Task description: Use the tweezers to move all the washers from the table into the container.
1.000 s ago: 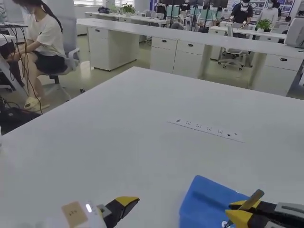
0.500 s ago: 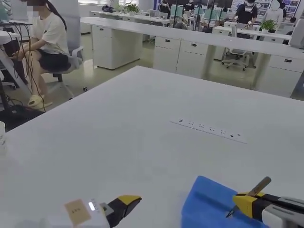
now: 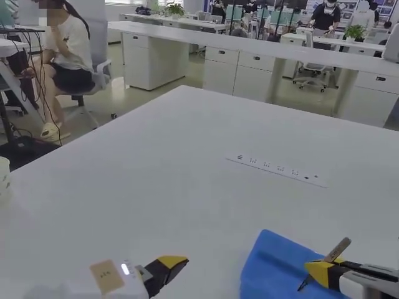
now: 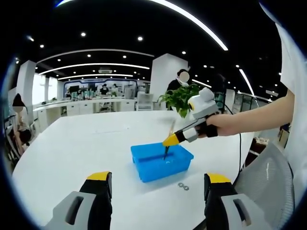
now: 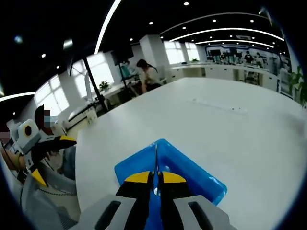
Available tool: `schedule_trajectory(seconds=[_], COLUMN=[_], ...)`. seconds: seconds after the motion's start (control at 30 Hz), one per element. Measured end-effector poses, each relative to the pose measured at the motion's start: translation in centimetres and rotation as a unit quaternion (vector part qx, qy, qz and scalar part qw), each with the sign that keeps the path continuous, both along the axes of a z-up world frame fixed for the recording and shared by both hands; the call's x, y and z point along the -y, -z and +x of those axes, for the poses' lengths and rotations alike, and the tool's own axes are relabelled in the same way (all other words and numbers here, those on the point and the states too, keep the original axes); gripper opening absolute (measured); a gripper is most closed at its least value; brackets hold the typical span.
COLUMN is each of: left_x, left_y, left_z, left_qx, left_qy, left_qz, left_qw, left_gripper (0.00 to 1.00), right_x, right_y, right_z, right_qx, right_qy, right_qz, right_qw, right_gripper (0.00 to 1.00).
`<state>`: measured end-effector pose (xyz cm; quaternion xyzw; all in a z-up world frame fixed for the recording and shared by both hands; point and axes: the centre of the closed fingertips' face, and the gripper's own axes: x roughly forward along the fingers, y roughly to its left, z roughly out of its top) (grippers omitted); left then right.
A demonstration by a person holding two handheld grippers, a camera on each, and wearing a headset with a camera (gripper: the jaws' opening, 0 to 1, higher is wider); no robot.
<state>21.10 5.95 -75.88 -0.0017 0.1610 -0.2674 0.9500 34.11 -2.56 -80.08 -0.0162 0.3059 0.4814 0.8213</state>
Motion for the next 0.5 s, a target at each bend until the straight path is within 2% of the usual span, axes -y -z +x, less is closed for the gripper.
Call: schedule_trajectory(seconds=[0.5], left_x=[0.1], left_y=[0.3], left_z=[-0.1], left_qx=[-0.007], left_qy=[0.005], left_qz=[0.004], left_qw=[1.0000], left_gripper=[0.79], right_x=[-0.2], right_y=[1.5], right_z=[0.5], right_qx=[-0.013], right_qy=[-0.001], right_qz=[-0.015], right_qw=[0.9998], right_gripper=[0.03])
